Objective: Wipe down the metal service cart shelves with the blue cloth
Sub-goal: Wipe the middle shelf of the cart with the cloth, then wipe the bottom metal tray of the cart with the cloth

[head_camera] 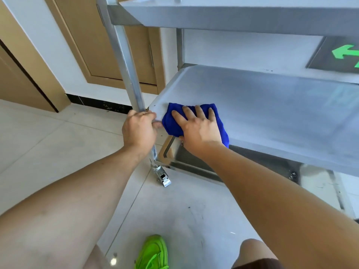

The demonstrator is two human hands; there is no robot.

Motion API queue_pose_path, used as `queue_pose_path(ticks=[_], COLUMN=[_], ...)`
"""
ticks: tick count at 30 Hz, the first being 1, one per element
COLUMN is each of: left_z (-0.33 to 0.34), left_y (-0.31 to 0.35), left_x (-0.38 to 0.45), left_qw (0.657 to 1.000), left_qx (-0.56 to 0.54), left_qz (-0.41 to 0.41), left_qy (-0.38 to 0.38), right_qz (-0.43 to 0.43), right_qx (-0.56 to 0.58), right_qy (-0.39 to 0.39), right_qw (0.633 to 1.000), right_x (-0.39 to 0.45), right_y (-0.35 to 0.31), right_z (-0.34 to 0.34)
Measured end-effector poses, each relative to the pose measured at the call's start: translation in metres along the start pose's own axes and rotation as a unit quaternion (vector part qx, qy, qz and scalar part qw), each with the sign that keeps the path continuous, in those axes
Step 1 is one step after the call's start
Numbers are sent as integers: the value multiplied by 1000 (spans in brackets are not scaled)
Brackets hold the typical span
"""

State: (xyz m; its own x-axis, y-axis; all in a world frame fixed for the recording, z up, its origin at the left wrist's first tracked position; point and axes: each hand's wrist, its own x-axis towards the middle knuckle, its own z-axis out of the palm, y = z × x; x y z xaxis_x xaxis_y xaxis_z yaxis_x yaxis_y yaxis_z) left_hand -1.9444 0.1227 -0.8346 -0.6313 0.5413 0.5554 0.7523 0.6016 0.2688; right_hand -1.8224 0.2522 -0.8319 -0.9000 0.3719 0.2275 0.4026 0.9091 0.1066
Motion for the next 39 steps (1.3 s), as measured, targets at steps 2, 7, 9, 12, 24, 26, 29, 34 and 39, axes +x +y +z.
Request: queue_pose_path(ticks=[2, 7, 9, 12, 24, 26, 29, 34, 39], left_z=[3, 15, 22, 35, 87, 91, 96, 117, 131], left_y=[4, 12, 17, 22, -11, -14, -10, -2, -12], left_x=[-4, -15, -24, -44, -112, -111, -99, -79, -58], left_qw=[1000, 999, 998, 997, 982, 979, 978, 974, 977], left_qx=[2, -19, -41, -70, -127, -115, -120, -112, -87], left_qz=[-1, -14, -14, -18, -77, -87, -76, -78, -63], left_qy=[11, 34, 36, 10, -113, -141, -153, -179, -185], right_qz=[10, 41, 47, 22, 12, 81, 127, 167, 117], right_qx=[-14, -37, -30, -1, 121, 150, 136, 138, 105], right_qy=[17, 76, 119, 169, 80, 2, -38, 95, -239], right_qw=[1000, 996, 991, 985, 989, 985, 982, 972, 958], right_x=[-10, -28, -38, -54, -122, -128, -115, -58, -49], right_y=[1, 2, 3, 2, -7, -8, 1, 20, 7], right_z=[3, 17, 26, 39, 110, 117, 121, 118, 174])
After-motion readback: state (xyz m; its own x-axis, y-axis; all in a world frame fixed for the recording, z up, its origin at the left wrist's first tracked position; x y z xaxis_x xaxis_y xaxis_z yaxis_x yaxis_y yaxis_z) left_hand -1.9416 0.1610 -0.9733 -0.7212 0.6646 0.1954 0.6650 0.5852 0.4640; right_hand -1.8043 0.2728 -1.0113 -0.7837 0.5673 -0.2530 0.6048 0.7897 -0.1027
